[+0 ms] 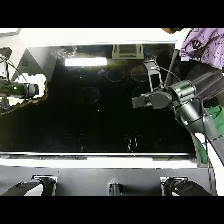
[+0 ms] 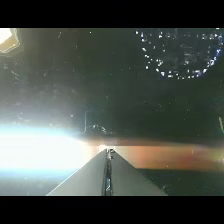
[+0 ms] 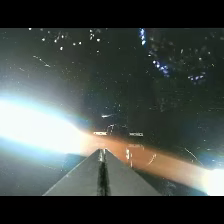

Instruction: Fold the clothes and pants, and hang the long-sleeved shirts on hangers.

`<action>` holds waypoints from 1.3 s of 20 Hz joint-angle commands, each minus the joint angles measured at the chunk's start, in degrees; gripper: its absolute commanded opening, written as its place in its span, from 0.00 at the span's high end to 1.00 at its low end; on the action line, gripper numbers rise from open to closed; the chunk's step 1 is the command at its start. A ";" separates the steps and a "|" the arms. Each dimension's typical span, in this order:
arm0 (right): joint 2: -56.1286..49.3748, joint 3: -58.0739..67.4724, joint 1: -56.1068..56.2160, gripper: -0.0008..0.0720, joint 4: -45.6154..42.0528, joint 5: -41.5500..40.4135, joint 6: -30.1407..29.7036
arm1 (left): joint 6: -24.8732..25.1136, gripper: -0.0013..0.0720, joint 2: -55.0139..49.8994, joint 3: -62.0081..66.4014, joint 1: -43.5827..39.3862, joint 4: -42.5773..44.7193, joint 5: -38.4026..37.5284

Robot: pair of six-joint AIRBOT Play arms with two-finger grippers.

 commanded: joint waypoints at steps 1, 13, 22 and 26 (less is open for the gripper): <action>0.04 0.07 0.04 0.94 0.04 0.02 0.00 | 0.02 0.96 0.04 -0.02 -0.02 0.02 1.14; 0.04 0.07 0.04 0.94 0.09 1.09 0.02 | -7.54 0.00 -5.49 -1.53 7.96 8.39 12.50; 0.04 0.07 0.04 0.94 0.11 1.27 0.02 | -8.96 0.00 -43.32 24.55 20.81 8.39 30.86; 0.04 0.07 0.04 0.94 0.11 1.01 0.31 | -12.41 0.00 -54.10 27.80 21.24 8.37 39.74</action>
